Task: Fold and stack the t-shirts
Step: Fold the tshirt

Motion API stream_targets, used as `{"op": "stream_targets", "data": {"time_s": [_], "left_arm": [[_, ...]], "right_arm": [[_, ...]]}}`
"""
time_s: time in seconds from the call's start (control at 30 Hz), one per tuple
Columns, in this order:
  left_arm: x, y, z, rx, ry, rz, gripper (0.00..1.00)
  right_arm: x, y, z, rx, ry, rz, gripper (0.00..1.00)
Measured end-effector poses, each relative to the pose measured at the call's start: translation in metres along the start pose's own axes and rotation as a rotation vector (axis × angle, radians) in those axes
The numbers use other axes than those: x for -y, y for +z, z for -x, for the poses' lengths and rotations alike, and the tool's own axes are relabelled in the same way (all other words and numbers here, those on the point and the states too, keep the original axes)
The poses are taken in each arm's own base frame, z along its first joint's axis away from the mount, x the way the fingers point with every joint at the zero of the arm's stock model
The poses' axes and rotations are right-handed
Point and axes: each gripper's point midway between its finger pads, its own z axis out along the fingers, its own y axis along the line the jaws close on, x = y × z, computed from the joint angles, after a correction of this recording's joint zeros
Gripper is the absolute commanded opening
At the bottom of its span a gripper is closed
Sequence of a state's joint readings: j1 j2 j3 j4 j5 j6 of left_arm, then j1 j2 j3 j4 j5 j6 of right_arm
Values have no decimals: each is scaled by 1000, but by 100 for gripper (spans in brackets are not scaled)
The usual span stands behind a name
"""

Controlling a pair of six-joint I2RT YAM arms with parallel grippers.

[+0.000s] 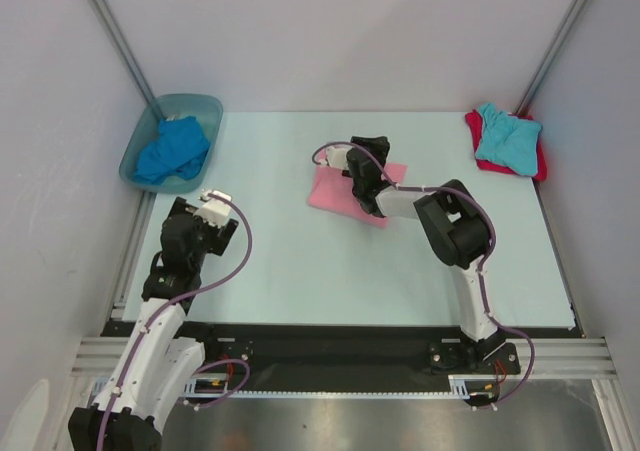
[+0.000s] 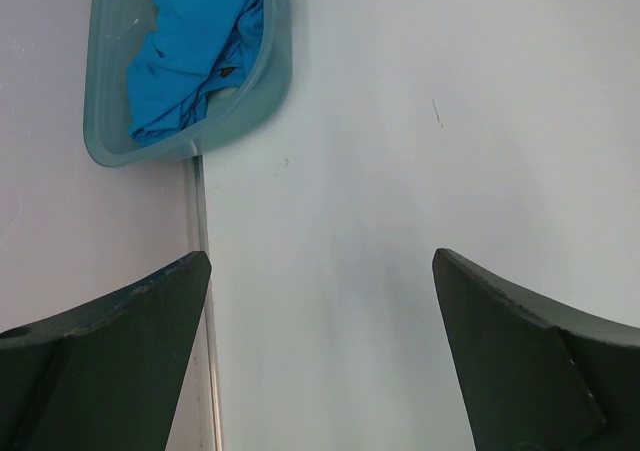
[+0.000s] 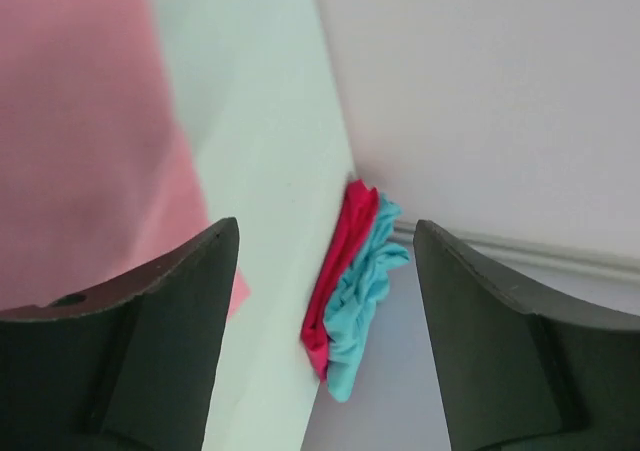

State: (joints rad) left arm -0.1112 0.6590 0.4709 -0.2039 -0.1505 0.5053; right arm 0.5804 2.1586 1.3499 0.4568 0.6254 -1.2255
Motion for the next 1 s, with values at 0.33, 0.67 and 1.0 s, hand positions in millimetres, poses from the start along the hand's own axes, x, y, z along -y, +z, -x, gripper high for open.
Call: {"op": "stream_targets", "data": {"time_s": [0.33, 0.67, 1.0], "left_arm": [[0, 0, 0, 0, 0, 0, 100], [0, 0, 0, 0, 0, -1, 100], [1, 0, 0, 2, 0, -3, 100]], "right_arm": [[31, -20, 22, 43, 219, -4, 73], [80, -23, 77, 132, 681, 252, 60], [-16, -26, 64, -19, 568, 374, 56]]}}
